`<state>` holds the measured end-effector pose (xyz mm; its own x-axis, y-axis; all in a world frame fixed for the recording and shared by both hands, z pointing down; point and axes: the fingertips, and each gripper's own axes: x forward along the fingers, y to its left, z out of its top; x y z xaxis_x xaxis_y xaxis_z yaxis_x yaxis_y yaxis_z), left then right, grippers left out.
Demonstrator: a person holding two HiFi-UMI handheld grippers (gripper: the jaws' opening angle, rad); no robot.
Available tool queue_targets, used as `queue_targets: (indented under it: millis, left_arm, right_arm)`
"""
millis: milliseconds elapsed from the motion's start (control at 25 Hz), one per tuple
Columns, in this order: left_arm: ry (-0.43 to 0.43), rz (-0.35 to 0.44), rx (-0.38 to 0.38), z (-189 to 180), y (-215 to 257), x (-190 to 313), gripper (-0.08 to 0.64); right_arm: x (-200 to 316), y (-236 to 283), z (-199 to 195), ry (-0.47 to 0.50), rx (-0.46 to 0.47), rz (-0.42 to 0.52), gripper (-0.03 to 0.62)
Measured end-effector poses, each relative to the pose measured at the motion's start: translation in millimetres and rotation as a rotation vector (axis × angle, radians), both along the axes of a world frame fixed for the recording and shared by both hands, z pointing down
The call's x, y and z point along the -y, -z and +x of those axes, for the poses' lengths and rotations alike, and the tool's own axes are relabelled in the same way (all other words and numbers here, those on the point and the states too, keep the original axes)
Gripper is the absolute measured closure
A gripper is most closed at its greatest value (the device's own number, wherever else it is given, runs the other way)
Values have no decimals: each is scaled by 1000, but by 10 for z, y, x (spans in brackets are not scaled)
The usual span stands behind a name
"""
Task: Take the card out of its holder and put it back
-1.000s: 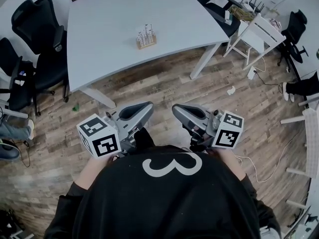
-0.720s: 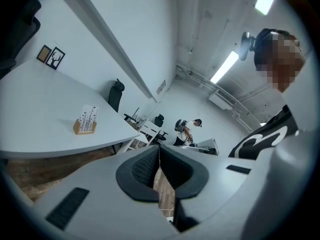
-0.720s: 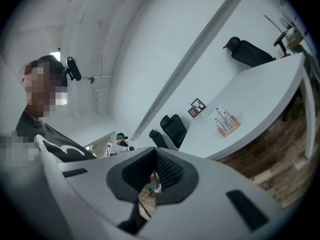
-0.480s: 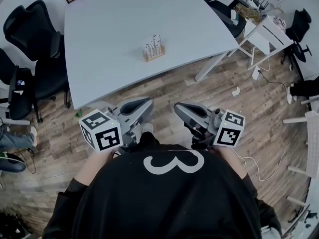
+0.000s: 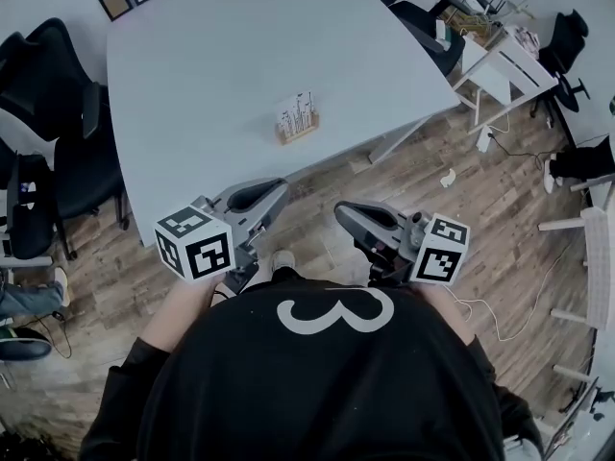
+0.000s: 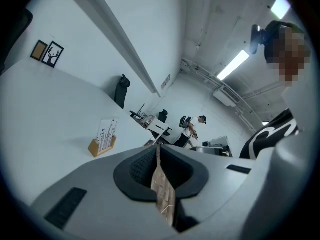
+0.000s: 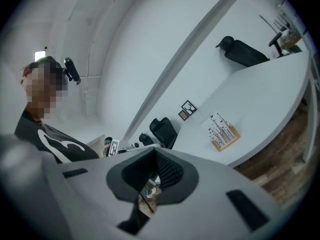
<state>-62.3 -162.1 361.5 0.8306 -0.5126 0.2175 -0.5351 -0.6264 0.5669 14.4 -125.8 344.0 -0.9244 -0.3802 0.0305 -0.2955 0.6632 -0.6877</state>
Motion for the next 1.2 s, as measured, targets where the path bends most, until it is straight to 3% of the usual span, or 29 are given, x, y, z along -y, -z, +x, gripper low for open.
queue_targets:
  millis: [200, 280, 480, 680, 880, 1200]
  left_arm:
    - [10, 44, 29, -182, -29, 507, 539]
    - [2, 54, 53, -241, -110, 723, 502]
    - [4, 120, 187, -357, -433, 1107, 465]
    - [-18, 121, 252, -370, -720, 1420, 453]
    - [-52, 81, 274, -315, -1002, 1752, 453]
    - [-96, 46, 221, -172, -1115, 1920, 453]
  right_arm:
    - [360, -26, -92, -39, -18, -4, 581]
    - [503, -64, -137, -55, -23, -9, 581]
    - [692, -95, -177, -92, -28, -19, 581]
    - [880, -190, -141, -136, -31, -39, 581]
    - [1091, -324, -125, -173, -32, -66, 581]
    - [1175, -390, -117, -199, -22, -90, 581]
